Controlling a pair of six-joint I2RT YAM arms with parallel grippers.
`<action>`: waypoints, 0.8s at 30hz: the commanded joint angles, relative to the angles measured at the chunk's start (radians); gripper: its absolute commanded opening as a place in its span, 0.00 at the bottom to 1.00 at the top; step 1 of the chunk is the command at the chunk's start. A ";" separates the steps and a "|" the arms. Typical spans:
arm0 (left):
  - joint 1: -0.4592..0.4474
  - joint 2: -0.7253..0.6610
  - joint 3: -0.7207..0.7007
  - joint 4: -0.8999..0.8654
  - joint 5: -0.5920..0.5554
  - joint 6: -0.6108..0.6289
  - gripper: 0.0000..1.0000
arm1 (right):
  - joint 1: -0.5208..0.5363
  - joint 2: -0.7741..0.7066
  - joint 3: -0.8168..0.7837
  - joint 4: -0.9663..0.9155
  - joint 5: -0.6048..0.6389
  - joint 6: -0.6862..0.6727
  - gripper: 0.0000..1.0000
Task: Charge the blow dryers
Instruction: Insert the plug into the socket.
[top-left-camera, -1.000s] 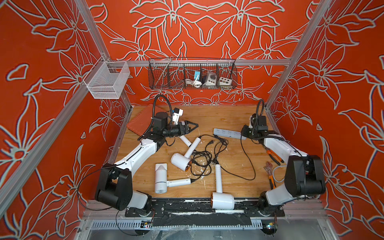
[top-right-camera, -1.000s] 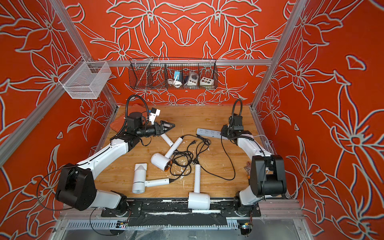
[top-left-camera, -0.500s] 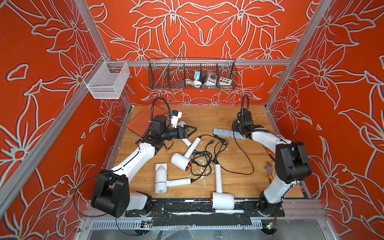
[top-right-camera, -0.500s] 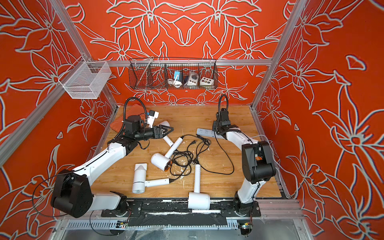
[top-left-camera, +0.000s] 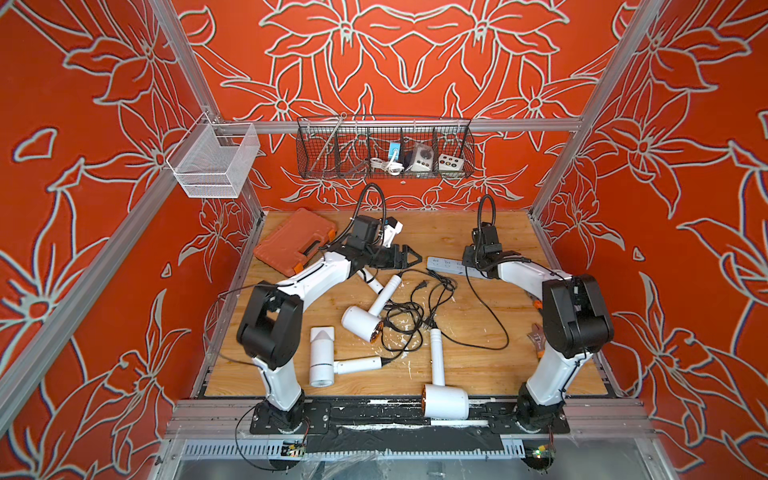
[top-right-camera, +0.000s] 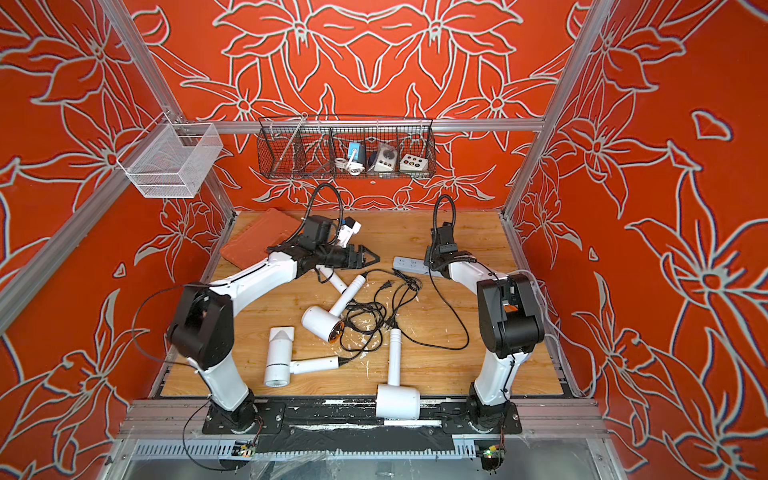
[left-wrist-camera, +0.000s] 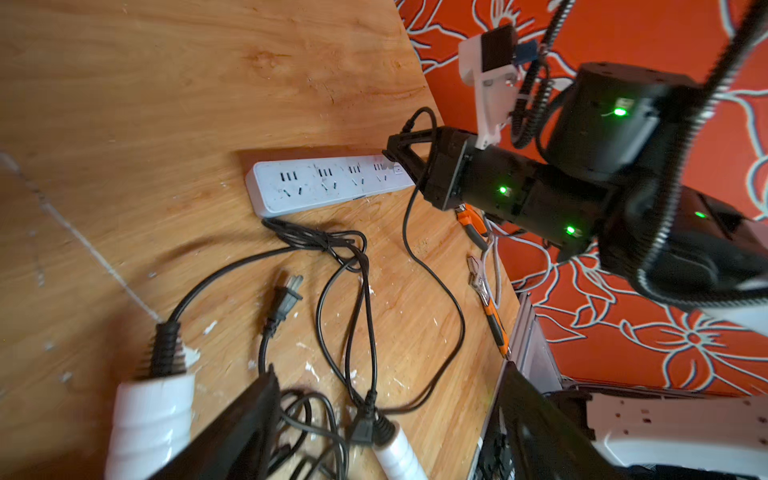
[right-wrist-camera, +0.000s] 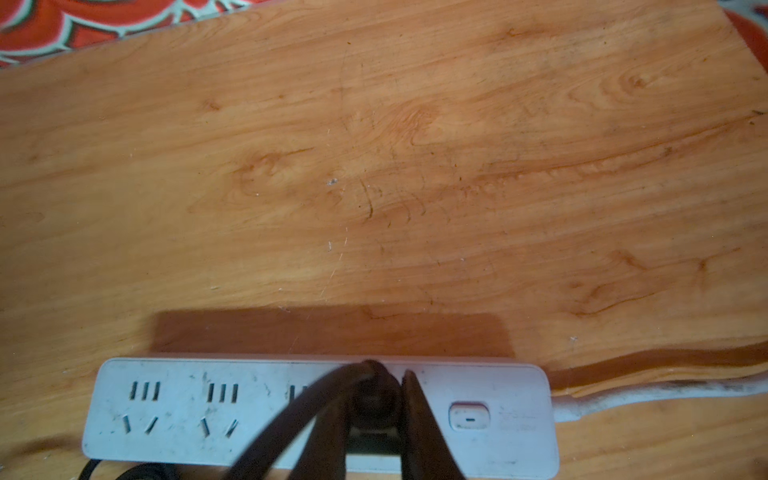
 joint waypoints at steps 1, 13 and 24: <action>-0.023 0.139 0.164 -0.165 -0.086 0.072 0.79 | -0.010 0.005 -0.001 -0.025 0.062 0.015 0.00; -0.119 0.631 0.867 -0.585 -0.437 0.242 0.74 | -0.052 0.028 -0.026 -0.006 -0.005 0.056 0.00; -0.181 0.765 0.997 -0.613 -0.694 0.277 0.72 | -0.053 0.029 -0.033 0.004 -0.058 0.068 0.00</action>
